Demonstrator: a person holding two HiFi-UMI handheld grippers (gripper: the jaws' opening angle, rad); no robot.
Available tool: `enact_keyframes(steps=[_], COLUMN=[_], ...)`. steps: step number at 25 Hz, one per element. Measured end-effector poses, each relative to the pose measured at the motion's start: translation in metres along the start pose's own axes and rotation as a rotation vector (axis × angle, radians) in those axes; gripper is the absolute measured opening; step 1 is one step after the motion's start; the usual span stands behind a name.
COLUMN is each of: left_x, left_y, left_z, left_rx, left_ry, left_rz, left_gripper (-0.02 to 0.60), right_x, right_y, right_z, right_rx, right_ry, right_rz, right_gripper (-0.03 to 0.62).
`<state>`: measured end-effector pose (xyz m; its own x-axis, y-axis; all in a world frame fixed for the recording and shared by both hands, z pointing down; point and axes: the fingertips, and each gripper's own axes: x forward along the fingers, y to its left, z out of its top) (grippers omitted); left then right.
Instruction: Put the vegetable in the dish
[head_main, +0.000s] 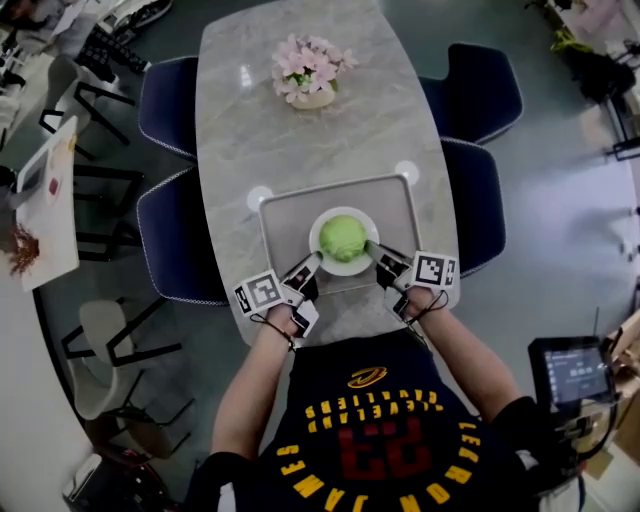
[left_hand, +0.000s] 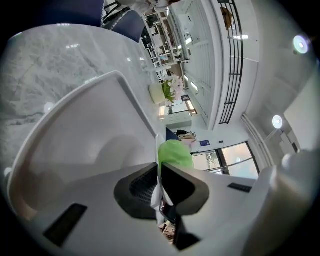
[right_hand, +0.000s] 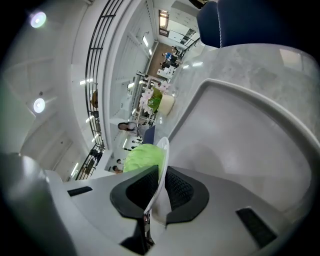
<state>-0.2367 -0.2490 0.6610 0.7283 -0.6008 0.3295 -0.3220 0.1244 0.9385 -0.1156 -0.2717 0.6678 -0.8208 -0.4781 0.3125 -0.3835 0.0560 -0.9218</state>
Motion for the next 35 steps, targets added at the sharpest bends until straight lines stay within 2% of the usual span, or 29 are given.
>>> enact_keyframes(steps=[3, 7, 15, 20, 27, 35], left_x=[0.006, 0.012, 0.016, 0.015, 0.015, 0.016], left_y=[0.012, 0.02, 0.029, 0.038, 0.046, 0.054], left_z=[-0.003, -0.006, -0.007, -0.01, -0.015, -0.017], left_rx=[-0.014, -0.022, -0.011, 0.006, 0.018, 0.032], left_ry=[0.013, 0.039, 0.063, 0.085, 0.117, 0.14], left_rz=[0.015, 0.041, 0.079, 0.123, 0.176, 0.257], left_gripper=[0.018, 0.018, 0.018, 0.026, 0.031, 0.035], right_x=[-0.001, 0.0, 0.004, 0.009, 0.011, 0.011], right_y=[-0.015, -0.029, -0.037, -0.039, -0.046, -0.049], right_z=[-0.005, -0.011, -0.013, -0.015, -0.019, -0.021], right_rx=[0.057, 0.073, 0.084, 0.054, 0.024, 0.007], right_ry=[0.008, 0.045, 0.065, 0.091, 0.158, 0.202], right_rz=[-0.067, -0.135, -0.171, -0.171, -0.257, -0.317], right_gripper=[0.029, 0.029, 0.029, 0.031, 0.031, 0.031])
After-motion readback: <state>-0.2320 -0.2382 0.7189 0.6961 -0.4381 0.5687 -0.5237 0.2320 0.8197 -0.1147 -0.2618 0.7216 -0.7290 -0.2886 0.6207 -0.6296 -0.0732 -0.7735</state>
